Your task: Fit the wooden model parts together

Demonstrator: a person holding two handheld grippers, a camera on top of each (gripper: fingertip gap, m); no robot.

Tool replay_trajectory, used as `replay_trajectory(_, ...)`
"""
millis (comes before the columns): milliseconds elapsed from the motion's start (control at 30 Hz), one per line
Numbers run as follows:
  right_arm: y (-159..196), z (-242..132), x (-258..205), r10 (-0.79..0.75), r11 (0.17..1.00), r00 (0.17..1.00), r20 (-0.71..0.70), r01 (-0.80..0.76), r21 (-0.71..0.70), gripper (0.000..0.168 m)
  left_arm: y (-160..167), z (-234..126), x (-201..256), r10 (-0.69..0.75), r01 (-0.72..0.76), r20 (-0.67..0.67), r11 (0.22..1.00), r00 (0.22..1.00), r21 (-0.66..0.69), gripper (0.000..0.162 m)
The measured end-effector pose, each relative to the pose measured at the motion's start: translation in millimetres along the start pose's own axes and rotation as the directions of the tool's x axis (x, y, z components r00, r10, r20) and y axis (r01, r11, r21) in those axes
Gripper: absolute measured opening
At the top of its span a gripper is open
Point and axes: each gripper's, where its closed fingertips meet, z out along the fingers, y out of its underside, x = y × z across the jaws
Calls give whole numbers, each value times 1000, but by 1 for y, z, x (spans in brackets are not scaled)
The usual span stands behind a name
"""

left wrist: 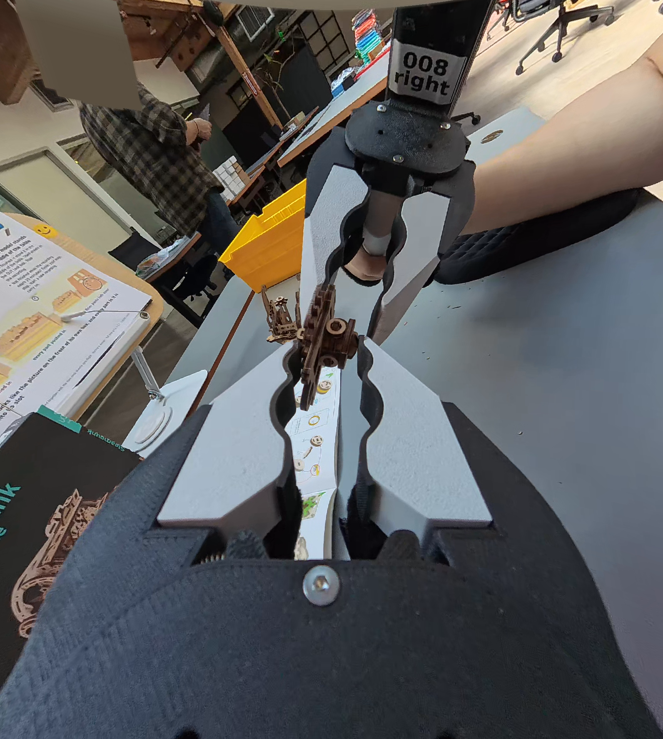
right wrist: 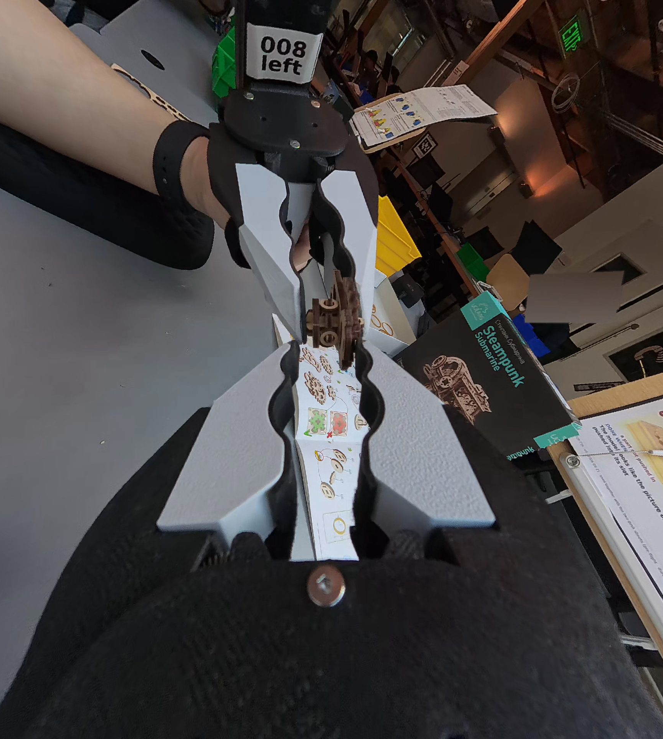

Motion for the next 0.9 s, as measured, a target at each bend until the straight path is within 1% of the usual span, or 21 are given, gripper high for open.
replay_trajectory(167,1,-1,2,-9,1000,1000,-15,8,-6,26,0,1,-2,29,-29,25,999,999,-15,26)
replay_trajectory(433,0,0,6,-10,1000,998,-54,10,3,24,-2,0,-6,20,-20,45,1000,999,-6,26)
replay_trajectory(467,0,0,5,-10,1000,999,-47,10,4,24,-2,0,-5,14,-14,37,1000,999,-2,26)
replay_trajectory(500,2,-1,5,-6,1000,999,-47,6,-2,20,-2,0,-3,0,0,20,1000,1000,3,27)
replay_trajectory(600,3,-2,1,-31,1000,1000,-3,31,-2,20,0,1,2,-21,22,-17,1000,1000,13,27)
replay_trajectory(900,0,-4,1,-18,1000,1000,15,17,9,22,-1,1,3,17,-17,-3,1000,1000,0,26)
